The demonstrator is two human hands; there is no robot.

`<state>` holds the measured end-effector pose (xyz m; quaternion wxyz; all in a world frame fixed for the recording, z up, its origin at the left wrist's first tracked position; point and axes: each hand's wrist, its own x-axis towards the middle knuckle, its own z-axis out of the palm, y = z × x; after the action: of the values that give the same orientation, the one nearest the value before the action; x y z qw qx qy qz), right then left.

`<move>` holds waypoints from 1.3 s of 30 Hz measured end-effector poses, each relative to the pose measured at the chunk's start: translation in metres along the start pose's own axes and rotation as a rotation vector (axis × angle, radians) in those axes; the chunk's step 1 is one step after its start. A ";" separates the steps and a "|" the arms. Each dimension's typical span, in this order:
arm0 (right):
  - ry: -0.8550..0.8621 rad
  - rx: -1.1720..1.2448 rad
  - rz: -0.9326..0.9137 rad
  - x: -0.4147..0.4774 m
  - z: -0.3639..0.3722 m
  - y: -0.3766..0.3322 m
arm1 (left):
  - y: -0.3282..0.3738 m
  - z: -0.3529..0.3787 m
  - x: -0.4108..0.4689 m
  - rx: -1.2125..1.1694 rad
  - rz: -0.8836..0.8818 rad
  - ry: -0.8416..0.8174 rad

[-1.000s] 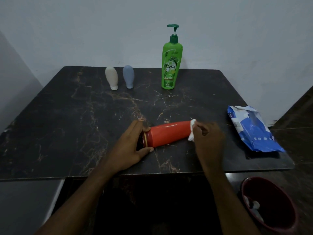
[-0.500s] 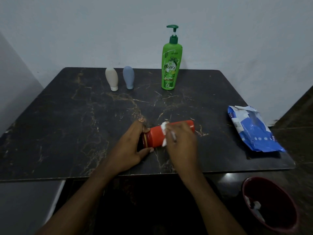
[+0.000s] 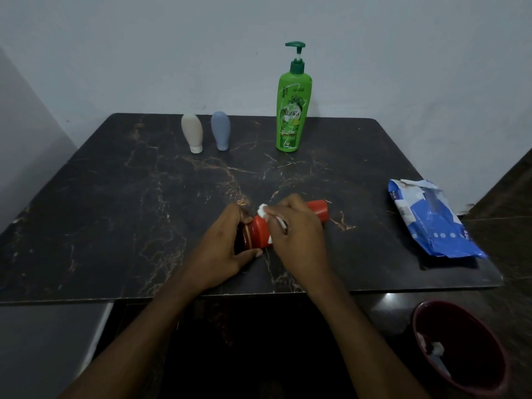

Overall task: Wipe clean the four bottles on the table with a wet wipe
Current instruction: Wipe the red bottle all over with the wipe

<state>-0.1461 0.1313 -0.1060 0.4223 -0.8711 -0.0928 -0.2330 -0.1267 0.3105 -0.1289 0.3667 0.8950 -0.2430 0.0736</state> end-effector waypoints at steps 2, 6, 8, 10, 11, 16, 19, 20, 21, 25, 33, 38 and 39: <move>-0.033 -0.028 -0.088 -0.004 0.000 0.000 | -0.001 0.000 0.000 -0.003 0.007 -0.006; -0.026 -0.020 -0.187 -0.032 0.005 0.014 | -0.002 0.001 -0.001 -0.005 0.027 -0.002; -0.002 -0.015 -0.189 -0.043 0.007 0.017 | -0.002 0.001 0.000 -0.012 0.037 0.006; 0.033 -0.027 -0.177 -0.041 0.007 0.013 | -0.001 0.001 -0.001 -0.010 0.039 0.005; 0.048 -0.032 -0.170 -0.035 0.007 0.011 | -0.001 0.001 0.000 -0.009 0.036 0.000; 0.054 -0.084 -0.161 -0.018 0.013 0.001 | -0.001 0.000 0.000 -0.011 0.026 -0.022; 0.020 -0.078 -0.169 -0.029 0.010 0.001 | -0.001 0.001 0.000 -0.018 0.046 -0.016; 0.022 -0.069 -0.160 -0.029 0.007 0.002 | -0.001 0.001 0.000 -0.013 0.050 -0.014; 0.034 -0.065 -0.134 -0.026 0.004 0.004 | -0.002 0.001 -0.001 -0.002 0.053 -0.011; 0.104 -0.076 0.118 -0.004 -0.017 0.028 | 0.000 0.000 -0.004 0.044 0.074 -0.001; 0.248 -0.071 0.395 0.003 -0.042 0.054 | 0.000 0.001 -0.003 0.060 0.090 0.003; 0.139 0.004 0.094 -0.020 0.000 0.006 | -0.001 0.001 -0.003 0.052 0.086 0.020; 0.118 0.011 0.044 -0.026 0.006 0.001 | -0.001 0.001 -0.003 0.044 0.083 0.019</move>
<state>-0.1665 0.1364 -0.1228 0.4370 -0.8552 -0.0501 -0.2740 -0.1288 0.3115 -0.1314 0.3458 0.8913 -0.2747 0.1024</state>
